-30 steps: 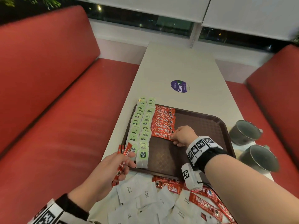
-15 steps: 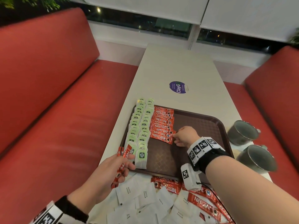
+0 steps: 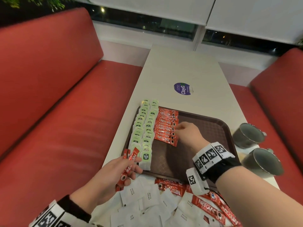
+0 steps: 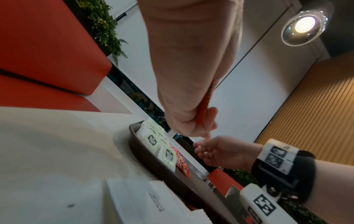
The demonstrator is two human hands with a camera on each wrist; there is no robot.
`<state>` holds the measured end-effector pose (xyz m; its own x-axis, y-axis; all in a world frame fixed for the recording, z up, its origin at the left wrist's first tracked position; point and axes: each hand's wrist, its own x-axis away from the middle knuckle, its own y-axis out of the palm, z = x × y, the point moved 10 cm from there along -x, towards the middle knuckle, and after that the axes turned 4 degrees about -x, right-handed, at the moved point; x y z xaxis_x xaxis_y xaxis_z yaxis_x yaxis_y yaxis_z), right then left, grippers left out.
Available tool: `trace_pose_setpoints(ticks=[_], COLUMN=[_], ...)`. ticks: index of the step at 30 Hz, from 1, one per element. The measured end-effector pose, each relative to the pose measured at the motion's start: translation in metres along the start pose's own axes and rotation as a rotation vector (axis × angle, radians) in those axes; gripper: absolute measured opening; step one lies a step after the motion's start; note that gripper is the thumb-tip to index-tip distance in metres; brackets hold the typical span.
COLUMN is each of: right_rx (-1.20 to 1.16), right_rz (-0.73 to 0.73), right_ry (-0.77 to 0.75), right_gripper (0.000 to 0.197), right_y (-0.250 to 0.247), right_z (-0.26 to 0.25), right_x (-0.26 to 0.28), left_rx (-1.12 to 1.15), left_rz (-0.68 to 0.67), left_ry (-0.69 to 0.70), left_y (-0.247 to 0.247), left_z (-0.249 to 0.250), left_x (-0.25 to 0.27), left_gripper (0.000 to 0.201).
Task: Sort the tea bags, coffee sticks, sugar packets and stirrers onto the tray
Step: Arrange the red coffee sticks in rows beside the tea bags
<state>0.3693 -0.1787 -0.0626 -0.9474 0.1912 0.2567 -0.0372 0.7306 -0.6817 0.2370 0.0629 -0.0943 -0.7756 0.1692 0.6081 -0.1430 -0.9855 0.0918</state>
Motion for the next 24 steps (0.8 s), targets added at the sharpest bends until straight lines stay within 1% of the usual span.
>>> trace_pose_setpoints(ticks=[1, 3, 5, 6, 8, 9, 10, 12, 14, 19, 21, 24], right_rx=[-0.008, -0.018, -0.028, -0.026, -0.005, -0.001, 0.000, -0.012, -0.016, -0.023, -0.087, -0.299], right_rz=[-0.037, -0.197, -0.363, -0.411, -0.456, -0.465, -0.470, -0.476, -0.472, -0.454, -0.437, -0.383], right_ry=[-0.106, -0.280, -0.358, -0.378, -0.392, -0.396, -0.390, -0.357, -0.340, -0.315, -0.281, -0.205], right_gripper=[0.017, 0.014, 0.016, 0.015, 0.007, 0.010, 0.017, 0.024, 0.023, 0.020, 0.019, 0.010], right_y=[0.003, 0.017, 0.033, 0.039, 0.047, 0.048, 0.048, 0.044, 0.038, 0.030, 0.024, 0.013], right_z=[-0.020, -0.056, -0.075, -0.079, -0.081, -0.080, -0.078, -0.070, -0.064, -0.049, -0.042, -0.033], right_x=[0.016, 0.054, 0.086, 0.096, 0.107, 0.109, 0.109, 0.105, 0.103, 0.104, 0.100, 0.093], left_rx=[0.006, -0.017, -0.083, -0.121, -0.175, -0.192, -0.203, -0.220, -0.249, -0.250, -0.223, -0.165], left_rz=[-0.032, -0.108, -0.168, -0.188, -0.220, -0.230, -0.237, -0.238, -0.219, -0.201, -0.185, -0.132], left_ry=[-0.007, -0.006, 0.009, 0.018, 0.036, 0.044, 0.054, 0.078, 0.097, 0.086, 0.086, 0.117], left_y=[0.003, 0.011, 0.020, 0.024, 0.032, 0.035, 0.036, 0.035, 0.032, 0.029, 0.026, 0.022], left_z=[0.000, 0.002, 0.008, 0.011, 0.017, 0.019, 0.020, 0.023, 0.025, 0.022, 0.021, 0.024], left_x=[0.000, 0.002, 0.004, 0.005, 0.007, 0.007, 0.007, 0.006, 0.006, 0.005, 0.003, 0.000], left_gripper=[0.022, 0.024, 0.026, 0.027, 0.028, 0.027, 0.025, 0.016, 0.010, 0.011, 0.013, 0.014])
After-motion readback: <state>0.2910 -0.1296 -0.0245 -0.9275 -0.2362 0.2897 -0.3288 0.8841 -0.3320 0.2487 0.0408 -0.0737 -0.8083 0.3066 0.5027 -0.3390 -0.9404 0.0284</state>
